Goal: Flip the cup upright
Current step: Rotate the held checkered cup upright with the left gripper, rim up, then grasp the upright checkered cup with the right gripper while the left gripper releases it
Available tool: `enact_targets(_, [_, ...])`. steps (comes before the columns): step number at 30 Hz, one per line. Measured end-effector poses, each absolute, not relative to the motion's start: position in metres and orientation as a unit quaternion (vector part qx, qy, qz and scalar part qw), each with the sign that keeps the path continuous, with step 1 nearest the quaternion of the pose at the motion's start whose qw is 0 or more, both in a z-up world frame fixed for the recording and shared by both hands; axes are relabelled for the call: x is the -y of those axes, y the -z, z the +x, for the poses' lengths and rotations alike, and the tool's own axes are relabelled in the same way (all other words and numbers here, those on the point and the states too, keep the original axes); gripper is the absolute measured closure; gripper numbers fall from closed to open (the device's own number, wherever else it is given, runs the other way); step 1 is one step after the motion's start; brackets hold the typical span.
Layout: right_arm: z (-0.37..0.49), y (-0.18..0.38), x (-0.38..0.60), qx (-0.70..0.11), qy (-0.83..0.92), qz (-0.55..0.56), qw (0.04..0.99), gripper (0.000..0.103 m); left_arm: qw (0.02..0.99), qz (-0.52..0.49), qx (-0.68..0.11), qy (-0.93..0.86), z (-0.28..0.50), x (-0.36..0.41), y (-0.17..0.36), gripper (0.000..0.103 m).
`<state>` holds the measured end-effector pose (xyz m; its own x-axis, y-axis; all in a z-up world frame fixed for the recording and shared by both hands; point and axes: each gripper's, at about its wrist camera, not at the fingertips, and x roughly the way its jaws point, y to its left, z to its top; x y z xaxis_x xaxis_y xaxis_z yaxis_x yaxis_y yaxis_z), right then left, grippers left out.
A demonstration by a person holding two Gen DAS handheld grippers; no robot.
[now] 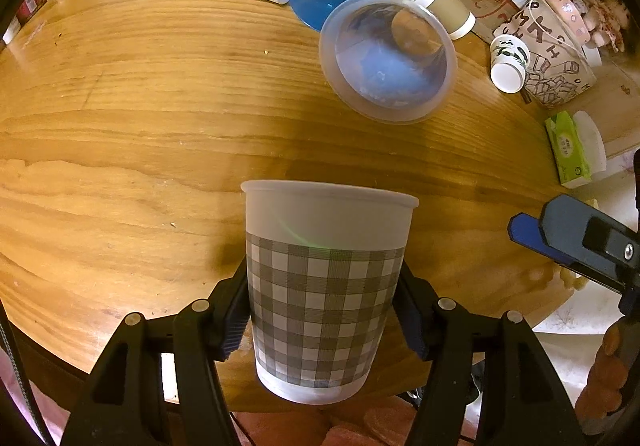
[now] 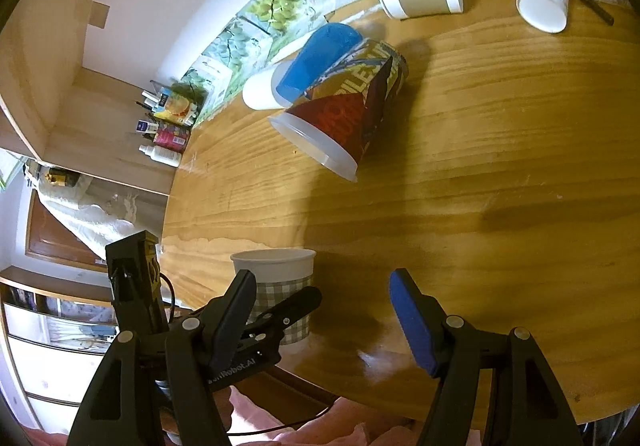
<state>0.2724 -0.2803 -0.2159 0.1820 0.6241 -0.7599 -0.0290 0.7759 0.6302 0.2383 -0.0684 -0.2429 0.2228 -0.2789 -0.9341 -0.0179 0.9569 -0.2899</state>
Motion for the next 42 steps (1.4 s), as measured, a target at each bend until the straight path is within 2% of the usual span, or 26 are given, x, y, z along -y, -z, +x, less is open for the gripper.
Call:
enact_targets(6, [0.278, 0.222, 0.279, -0.608, -0.227, 0.252, 0.718, 0.033, 0.768, -0.129, -0.621, 0.085, 0.238, 0.067, 0.244, 0.035])
enact_targets(8, [0.280, 0.225, 0.278, -0.612, -0.231, 0.252, 0.713, 0.033, 0.769, -0.127, -0.620, 0.088, 0.237, 0.066, 0.243, 0.032])
enact_targets(10, [0.282, 0.228, 0.275, -0.617, -0.235, 0.250, 0.708, 0.033, 0.771, -0.125, -0.618, 0.093, 0.236, 0.065, 0.241, 0.022])
enact_targets(11, [0.283, 0.229, 0.273, -0.619, -0.238, 0.249, 0.706, 0.033, 0.772, -0.125, -0.617, 0.094, 0.236, 0.065, 0.240, 0.021])
enact_targets(31, [0.295, 0.252, 0.233, -0.668, -0.252, 0.234, 0.660, 0.033, 0.769, -0.145, -0.612, 0.115, 0.217, 0.053, 0.218, 0.021])
enact_targets(42, [0.296, 0.260, 0.221, -0.677, -0.246, 0.264, 0.641, 0.033, 0.791, -0.141, -0.586, 0.109, 0.202, 0.038, 0.201, 0.021])
